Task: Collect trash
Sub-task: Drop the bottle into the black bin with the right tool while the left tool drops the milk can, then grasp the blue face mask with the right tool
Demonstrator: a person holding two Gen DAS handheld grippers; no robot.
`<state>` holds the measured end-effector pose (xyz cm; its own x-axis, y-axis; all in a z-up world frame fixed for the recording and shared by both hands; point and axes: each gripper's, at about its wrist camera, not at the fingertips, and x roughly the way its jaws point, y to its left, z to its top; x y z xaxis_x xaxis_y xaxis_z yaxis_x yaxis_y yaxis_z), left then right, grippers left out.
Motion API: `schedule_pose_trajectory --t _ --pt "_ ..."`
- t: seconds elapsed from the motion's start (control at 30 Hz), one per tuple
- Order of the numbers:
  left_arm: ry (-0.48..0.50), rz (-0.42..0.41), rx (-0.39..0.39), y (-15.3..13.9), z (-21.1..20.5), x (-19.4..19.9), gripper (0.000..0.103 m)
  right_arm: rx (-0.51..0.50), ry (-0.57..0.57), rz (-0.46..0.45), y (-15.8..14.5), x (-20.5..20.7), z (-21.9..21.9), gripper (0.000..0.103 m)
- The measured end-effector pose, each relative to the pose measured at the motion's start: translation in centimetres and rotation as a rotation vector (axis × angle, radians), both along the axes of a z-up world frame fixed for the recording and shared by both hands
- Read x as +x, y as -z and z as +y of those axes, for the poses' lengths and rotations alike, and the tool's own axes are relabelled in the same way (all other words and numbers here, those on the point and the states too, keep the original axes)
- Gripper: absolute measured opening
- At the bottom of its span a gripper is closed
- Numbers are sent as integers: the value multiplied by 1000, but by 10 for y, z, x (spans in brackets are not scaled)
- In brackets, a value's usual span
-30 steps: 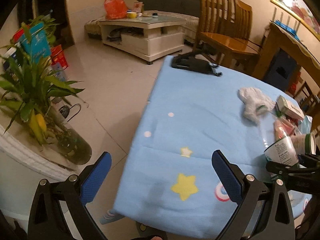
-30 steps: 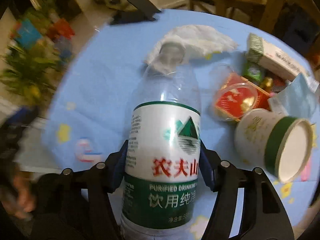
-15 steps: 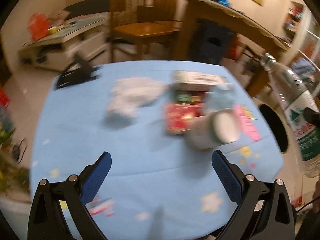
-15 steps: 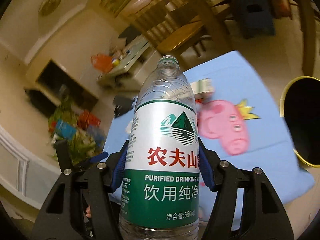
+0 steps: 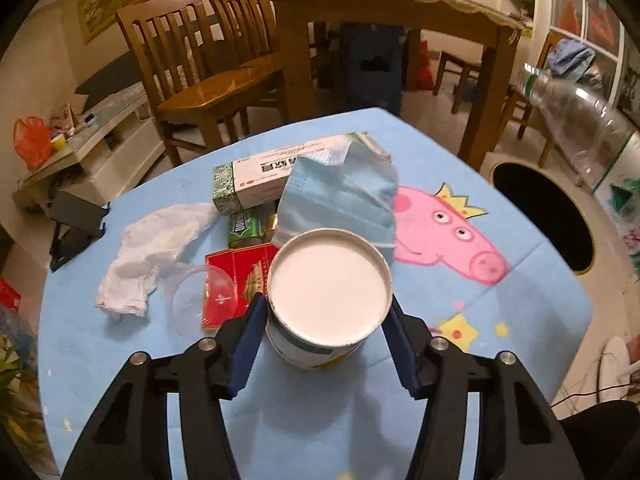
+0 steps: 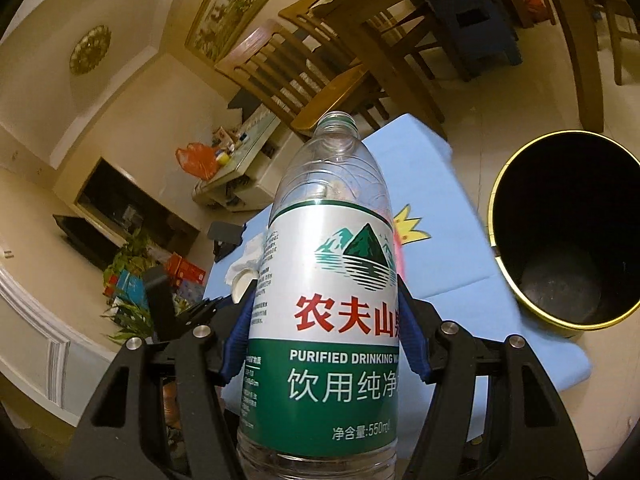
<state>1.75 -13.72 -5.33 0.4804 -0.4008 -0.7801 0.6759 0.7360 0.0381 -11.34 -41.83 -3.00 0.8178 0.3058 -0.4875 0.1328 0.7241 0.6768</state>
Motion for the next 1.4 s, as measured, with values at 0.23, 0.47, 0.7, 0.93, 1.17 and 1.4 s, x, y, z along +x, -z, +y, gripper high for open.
schedule_pose_trajectory --t 0.23,0.47,0.7,0.93,1.17,1.4 --pt "-102 -129 -62 -53 23 -22 54 -45 118 8 8 -31 -64 63" --pt "1 -43 -304 -101 6 -45 55 -42 247 217 57 -24 -155 63" --pt "220 -5 -315 -105 -89 -69 55 -86 307 298 78 -23 -204 97" --pt "374 116 -293 -63 -203 -78 55 -85 377 192 64 -75 -228 98" --pt "446 162 -220 -29 -282 -83 66 -105 586 117 48 -159 -230 98" --pt "428 165 -141 -5 -300 -86 83 -107 629 104 35 -196 -213 98"
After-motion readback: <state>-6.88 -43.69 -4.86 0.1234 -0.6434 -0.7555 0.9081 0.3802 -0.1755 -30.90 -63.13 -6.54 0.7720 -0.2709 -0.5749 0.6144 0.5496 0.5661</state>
